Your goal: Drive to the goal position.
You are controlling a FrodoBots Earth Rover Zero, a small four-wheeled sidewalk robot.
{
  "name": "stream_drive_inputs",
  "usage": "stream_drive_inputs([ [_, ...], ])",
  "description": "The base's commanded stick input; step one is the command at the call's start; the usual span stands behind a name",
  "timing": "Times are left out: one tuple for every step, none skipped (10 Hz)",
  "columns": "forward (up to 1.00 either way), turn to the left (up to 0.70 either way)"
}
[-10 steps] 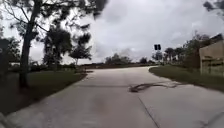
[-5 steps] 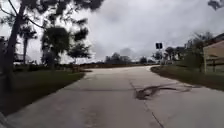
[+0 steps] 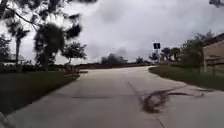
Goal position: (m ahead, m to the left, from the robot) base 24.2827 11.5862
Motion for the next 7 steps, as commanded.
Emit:
stream_drive_inputs([
  [0.85, 0.0],
  [0.85, 0.0],
  [0.85, 0.0],
  [0.85, 0.0],
  [0.85, 0.0],
  [0.85, 0.0],
  [0.85, 0.0],
])
